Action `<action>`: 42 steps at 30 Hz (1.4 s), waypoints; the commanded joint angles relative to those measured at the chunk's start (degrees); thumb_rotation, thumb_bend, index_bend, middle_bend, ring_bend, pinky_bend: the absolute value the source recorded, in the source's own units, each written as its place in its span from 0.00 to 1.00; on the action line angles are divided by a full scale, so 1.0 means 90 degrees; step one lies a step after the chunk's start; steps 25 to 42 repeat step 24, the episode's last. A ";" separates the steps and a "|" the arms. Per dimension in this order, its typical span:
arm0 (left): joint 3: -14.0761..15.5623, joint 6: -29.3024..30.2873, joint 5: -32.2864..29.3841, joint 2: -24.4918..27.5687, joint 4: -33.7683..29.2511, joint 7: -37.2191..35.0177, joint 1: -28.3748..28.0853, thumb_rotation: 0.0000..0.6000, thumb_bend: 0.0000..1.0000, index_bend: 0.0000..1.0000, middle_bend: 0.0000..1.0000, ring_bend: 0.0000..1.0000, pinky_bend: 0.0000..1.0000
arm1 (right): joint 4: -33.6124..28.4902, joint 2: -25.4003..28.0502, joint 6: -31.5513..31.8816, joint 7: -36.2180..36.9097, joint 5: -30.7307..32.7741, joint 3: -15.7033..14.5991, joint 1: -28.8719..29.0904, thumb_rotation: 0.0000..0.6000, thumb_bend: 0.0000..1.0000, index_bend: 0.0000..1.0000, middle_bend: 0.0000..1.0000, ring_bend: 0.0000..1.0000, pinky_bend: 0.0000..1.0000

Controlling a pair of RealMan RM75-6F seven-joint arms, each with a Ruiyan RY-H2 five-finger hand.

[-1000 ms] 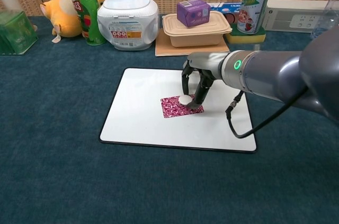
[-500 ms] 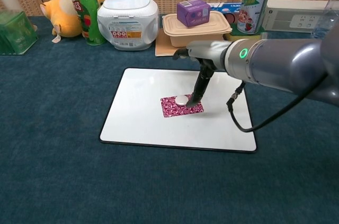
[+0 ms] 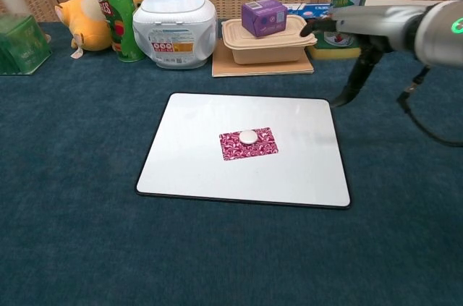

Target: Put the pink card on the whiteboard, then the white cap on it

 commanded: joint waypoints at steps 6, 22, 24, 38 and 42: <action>-0.0072 -0.0107 -0.0180 -0.0010 -0.0054 0.0117 -0.0039 1.00 0.11 0.00 0.00 0.00 0.00 | 0.0726 0.1137 0.1256 0.2281 -0.3727 -0.1191 -0.1794 0.97 0.00 0.03 0.00 0.00 0.00; -0.0033 0.0077 -0.0005 -0.0021 -0.0012 0.0086 0.0040 1.00 0.11 0.00 0.00 0.00 0.00 | 0.1365 0.1637 0.2803 0.2524 -0.5193 -0.1632 -0.3288 0.90 0.00 0.08 0.00 0.00 0.00; -0.0029 0.0099 0.0010 -0.0019 -0.0001 0.0065 0.0050 1.00 0.11 0.00 0.00 0.00 0.00 | 0.1326 0.1653 0.2770 0.2508 -0.5176 -0.1606 -0.3322 0.90 0.00 0.08 0.00 0.00 0.00; -0.0029 0.0099 0.0010 -0.0019 -0.0001 0.0065 0.0050 1.00 0.11 0.00 0.00 0.00 0.00 | 0.1326 0.1653 0.2770 0.2508 -0.5176 -0.1606 -0.3322 0.90 0.00 0.08 0.00 0.00 0.00; -0.0029 0.0099 0.0010 -0.0019 -0.0001 0.0065 0.0050 1.00 0.11 0.00 0.00 0.00 0.00 | 0.1326 0.1653 0.2770 0.2508 -0.5176 -0.1606 -0.3322 0.90 0.00 0.08 0.00 0.00 0.00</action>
